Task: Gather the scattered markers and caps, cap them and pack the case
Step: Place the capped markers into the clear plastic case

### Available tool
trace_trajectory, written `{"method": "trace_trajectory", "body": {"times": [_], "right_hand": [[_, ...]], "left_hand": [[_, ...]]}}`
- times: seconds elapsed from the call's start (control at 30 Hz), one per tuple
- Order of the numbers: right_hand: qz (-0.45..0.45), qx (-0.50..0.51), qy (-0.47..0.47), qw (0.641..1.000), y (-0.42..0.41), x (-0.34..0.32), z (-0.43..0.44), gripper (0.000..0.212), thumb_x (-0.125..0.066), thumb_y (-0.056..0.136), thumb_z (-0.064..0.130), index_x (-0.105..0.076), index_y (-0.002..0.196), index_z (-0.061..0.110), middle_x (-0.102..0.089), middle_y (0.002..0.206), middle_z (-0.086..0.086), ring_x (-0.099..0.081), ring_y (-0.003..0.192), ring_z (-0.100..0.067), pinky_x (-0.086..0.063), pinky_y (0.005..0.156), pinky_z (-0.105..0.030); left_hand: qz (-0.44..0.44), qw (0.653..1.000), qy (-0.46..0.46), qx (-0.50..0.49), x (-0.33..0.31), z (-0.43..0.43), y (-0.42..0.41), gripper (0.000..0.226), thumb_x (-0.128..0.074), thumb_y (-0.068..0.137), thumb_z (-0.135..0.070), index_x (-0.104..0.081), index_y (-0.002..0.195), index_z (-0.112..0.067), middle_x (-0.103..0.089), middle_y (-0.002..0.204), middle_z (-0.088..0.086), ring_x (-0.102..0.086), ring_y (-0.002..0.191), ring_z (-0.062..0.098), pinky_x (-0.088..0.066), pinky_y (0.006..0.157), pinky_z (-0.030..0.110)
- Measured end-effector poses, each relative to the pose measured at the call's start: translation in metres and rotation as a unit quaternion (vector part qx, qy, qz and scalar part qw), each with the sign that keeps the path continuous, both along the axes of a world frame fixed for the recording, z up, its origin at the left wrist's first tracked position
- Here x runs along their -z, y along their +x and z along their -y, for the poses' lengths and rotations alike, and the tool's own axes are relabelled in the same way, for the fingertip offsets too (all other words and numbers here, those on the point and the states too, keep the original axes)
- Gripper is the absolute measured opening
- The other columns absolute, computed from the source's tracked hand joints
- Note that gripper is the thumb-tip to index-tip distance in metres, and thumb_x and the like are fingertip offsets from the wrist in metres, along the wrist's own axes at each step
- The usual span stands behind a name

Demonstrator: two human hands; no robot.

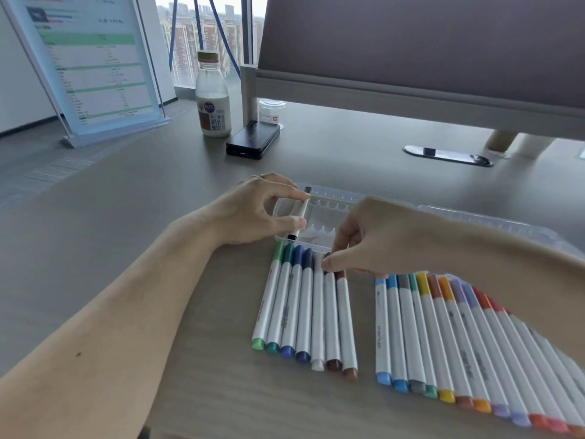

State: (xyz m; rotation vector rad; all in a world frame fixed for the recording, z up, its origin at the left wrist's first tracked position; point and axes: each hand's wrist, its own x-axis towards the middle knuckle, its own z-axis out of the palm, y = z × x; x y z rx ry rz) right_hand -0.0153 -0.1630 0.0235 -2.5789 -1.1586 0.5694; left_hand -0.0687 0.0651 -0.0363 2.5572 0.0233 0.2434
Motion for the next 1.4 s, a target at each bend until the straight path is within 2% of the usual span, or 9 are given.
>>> {"method": "trace_trajectory", "body": {"times": [0.33,0.43,0.53,0.73,0.87,1.0,1.13,1.23,1.4], "right_hand": [[0.099,0.001,-0.029,0.995,-0.008,0.001,0.004,0.042,-0.066,0.083,0.050,-0.079,0.071,0.012,-0.069,0.061,-0.007,-0.061,0.057,-0.013,-0.059,0.066,-0.036],[0.123,0.004,-0.016,0.992,-0.015,0.004,0.003,0.051,-0.066,0.084,0.050,-0.067,0.059,0.005,-0.053,0.049,-0.003,-0.050,0.050,-0.016,-0.050,0.053,-0.038],[0.145,0.012,-0.002,0.989,-0.024,0.002,0.003,0.050,-0.067,0.085,0.040,-0.037,0.050,0.021,-0.036,0.047,0.004,-0.037,0.046,-0.012,-0.030,0.047,-0.027],[0.145,0.018,-0.007,0.989,-0.024,0.006,0.003,0.046,-0.066,0.086,0.042,-0.045,0.054,0.016,-0.042,0.051,0.003,-0.043,0.049,-0.014,-0.033,0.048,-0.027],[0.076,0.044,0.010,0.996,-0.017,0.007,0.004,0.045,-0.064,0.082,0.042,-0.070,0.065,0.002,-0.055,0.051,-0.007,-0.048,0.050,-0.016,-0.044,0.055,-0.028],[-0.009,0.086,0.084,0.993,-0.014,-0.001,0.003,0.044,-0.067,0.092,0.040,-0.074,0.056,0.015,-0.066,0.049,0.004,-0.048,0.041,-0.004,-0.052,0.052,-0.024],[-0.147,0.161,0.200,0.955,0.005,-0.010,-0.002,0.039,-0.061,0.099,0.034,-0.079,0.078,0.008,-0.077,0.070,-0.003,-0.043,0.040,-0.008,-0.034,0.039,-0.019],[-0.231,0.192,0.263,0.917,0.022,-0.012,-0.008,0.026,-0.060,0.101,0.023,-0.077,0.088,0.007,-0.080,0.089,-0.009,-0.059,0.055,-0.017,-0.041,0.047,-0.024],[-0.288,0.211,0.314,0.880,0.040,-0.005,-0.018,0.012,-0.070,0.095,0.010,-0.077,0.103,0.004,-0.079,0.102,-0.014,-0.065,0.056,-0.010,-0.050,0.045,-0.017]], "left_hand": [[-0.003,1.000,-0.005,-0.001,0.000,0.000,0.000,0.068,-0.057,0.070,-0.076,-0.064,0.132,-0.050,-0.052,0.143,-0.023,-0.045,0.134,0.002,-0.038,0.115,0.041],[0.000,1.000,-0.007,0.003,0.000,0.000,0.000,0.058,-0.065,0.078,-0.067,-0.064,0.133,-0.048,-0.052,0.144,-0.021,-0.045,0.134,0.003,-0.038,0.114,0.039],[0.004,1.000,-0.005,0.004,-0.001,-0.001,0.000,0.046,-0.072,0.089,-0.053,-0.064,0.134,-0.046,-0.051,0.145,-0.020,-0.044,0.134,0.003,-0.036,0.114,0.036],[0.003,1.000,-0.002,0.004,0.000,-0.002,0.001,0.046,-0.072,0.089,-0.054,-0.064,0.134,-0.047,-0.051,0.145,-0.020,-0.044,0.136,0.003,-0.036,0.115,0.038],[0.006,1.000,-0.004,0.001,-0.001,0.000,0.000,0.048,-0.072,0.086,-0.056,-0.064,0.133,-0.048,-0.051,0.145,-0.021,-0.043,0.137,0.004,-0.035,0.117,0.040],[0.006,1.000,-0.006,-0.003,0.000,-0.001,0.000,0.053,-0.068,0.081,-0.064,-0.064,0.132,-0.050,-0.051,0.143,-0.023,-0.044,0.135,0.002,-0.035,0.117,0.040],[0.003,1.000,-0.006,-0.006,-0.001,0.001,-0.001,0.049,-0.068,0.084,-0.059,-0.063,0.132,-0.051,-0.051,0.144,-0.024,-0.044,0.134,0.001,-0.036,0.115,0.037],[0.008,1.000,0.002,-0.005,-0.003,0.004,-0.002,0.043,-0.070,0.091,-0.048,-0.064,0.133,-0.046,-0.052,0.144,-0.021,-0.045,0.131,0.002,-0.038,0.111,0.034],[0.020,1.000,-0.003,-0.021,-0.002,0.006,0.001,0.043,-0.056,0.092,-0.053,-0.065,0.132,-0.041,-0.057,0.140,-0.017,-0.050,0.120,0.002,-0.043,0.107,0.040]]}}
